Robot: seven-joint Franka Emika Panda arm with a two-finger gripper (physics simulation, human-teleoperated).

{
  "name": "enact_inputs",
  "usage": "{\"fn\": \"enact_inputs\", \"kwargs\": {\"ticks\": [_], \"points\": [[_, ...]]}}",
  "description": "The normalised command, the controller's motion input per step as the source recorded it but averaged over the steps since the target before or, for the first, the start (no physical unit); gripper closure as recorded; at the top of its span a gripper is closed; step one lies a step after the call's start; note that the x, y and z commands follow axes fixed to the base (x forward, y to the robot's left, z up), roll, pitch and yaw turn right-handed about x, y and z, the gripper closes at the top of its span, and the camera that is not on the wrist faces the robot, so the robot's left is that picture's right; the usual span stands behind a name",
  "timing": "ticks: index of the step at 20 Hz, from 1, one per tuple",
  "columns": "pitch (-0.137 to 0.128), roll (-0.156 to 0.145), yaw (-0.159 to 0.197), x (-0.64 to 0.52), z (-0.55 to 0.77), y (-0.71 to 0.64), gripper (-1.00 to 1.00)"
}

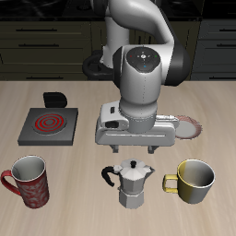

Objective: Place the moka pot on the stove

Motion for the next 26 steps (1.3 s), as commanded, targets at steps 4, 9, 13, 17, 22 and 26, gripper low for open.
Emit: {"fn": "enact_inputs", "kwargs": {"ticks": [4, 9, 13, 17, 22, 26], "points": [[0.007, -0.006, 0.000, 0.03, -0.07, -0.02, -1.00], [0.010, -0.001, 0.004, 0.05, -0.14, 0.00, -1.00], [0.024, 0.003, 0.011, 0.07, -0.23, 0.04, -1.00], [0.022, -0.004, -0.023, 0.03, -0.18, -0.06, -1.00], [0.031, 0.002, 0.001, 0.03, -0.29, -0.02, -1.00], [0.047, -0.033, -0.033, 0.05, -0.46, -0.19, -1.00]]}}
